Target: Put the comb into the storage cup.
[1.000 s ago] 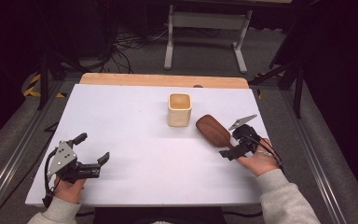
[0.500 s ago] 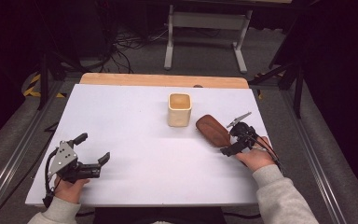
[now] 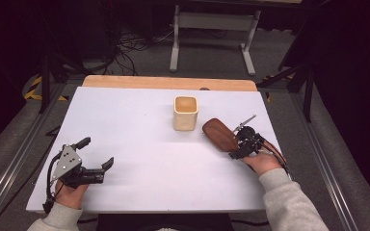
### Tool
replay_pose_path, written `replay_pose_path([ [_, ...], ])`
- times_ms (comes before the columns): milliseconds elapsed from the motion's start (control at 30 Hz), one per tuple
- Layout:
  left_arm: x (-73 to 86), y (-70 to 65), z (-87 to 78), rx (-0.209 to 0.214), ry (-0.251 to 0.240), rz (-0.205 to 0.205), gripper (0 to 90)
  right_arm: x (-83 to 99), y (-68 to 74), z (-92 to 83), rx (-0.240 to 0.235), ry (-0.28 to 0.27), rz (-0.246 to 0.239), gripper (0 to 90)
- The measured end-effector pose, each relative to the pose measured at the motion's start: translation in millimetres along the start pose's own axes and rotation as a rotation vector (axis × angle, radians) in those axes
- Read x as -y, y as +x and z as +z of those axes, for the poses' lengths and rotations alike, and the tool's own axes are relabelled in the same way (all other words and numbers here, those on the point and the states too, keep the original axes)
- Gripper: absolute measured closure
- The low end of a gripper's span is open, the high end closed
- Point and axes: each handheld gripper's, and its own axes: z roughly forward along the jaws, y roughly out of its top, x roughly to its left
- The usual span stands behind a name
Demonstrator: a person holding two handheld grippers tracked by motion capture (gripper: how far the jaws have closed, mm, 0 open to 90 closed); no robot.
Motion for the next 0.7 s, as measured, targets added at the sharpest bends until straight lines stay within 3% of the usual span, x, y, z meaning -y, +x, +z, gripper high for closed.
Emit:
replay_pose_path([
  [100,-0.2,-1.2,-0.2,0.006,-0.002,0.001,0.1,-0.9,-0.2,0.3,-0.007,0.006,0.006,48.4],
  [333,0.0,0.6,1.8,0.042,0.04,-0.047,0.0,-3.1,-0.1,0.8,-0.003,0.018,0.017,63.1],
  [467,-1.1,1.8,-0.2,0.089,0.058,-0.05,0.1,-3.7,1.4,0.6,-0.005,0.024,0.019,69.0],
  [700,-1.3,1.7,-3.1,0.097,0.052,-0.045,0.3,-3.9,4.3,0.3,0.007,0.027,0.009,72.1],
])
